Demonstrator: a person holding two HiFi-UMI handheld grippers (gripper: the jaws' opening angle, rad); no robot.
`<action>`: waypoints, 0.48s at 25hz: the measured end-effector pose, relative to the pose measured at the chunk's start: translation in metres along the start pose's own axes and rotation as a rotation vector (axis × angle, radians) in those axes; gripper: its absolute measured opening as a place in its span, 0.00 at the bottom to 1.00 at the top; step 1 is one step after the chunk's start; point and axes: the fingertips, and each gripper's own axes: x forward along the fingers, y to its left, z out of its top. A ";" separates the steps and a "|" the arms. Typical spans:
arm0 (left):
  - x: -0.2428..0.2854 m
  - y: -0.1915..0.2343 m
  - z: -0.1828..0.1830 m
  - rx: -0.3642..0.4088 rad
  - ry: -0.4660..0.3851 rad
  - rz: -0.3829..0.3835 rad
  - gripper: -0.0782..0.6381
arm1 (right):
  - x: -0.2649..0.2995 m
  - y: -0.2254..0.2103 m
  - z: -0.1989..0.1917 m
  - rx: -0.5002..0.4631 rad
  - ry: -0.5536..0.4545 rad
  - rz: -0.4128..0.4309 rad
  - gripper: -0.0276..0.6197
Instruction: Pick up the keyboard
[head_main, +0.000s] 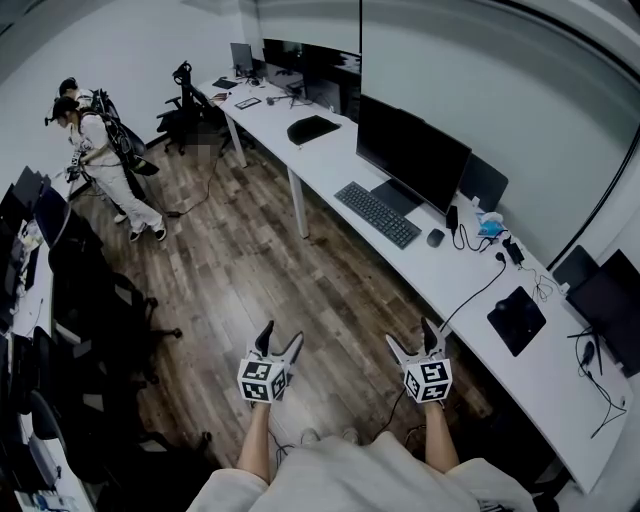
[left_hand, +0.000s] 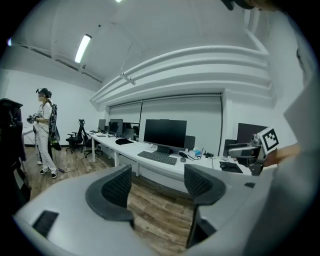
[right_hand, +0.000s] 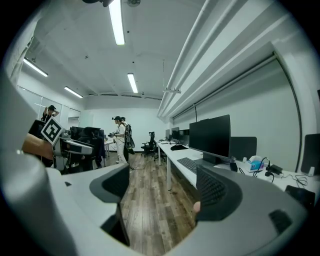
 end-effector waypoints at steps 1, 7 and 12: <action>0.002 -0.002 -0.001 -0.002 0.000 0.005 0.54 | 0.001 -0.003 -0.001 -0.002 0.001 0.004 0.67; 0.015 -0.011 0.002 -0.003 -0.015 0.036 0.54 | 0.007 -0.020 -0.002 -0.021 -0.002 0.023 0.67; 0.027 -0.015 -0.001 -0.008 -0.011 0.049 0.54 | 0.013 -0.033 -0.005 -0.026 0.004 0.029 0.67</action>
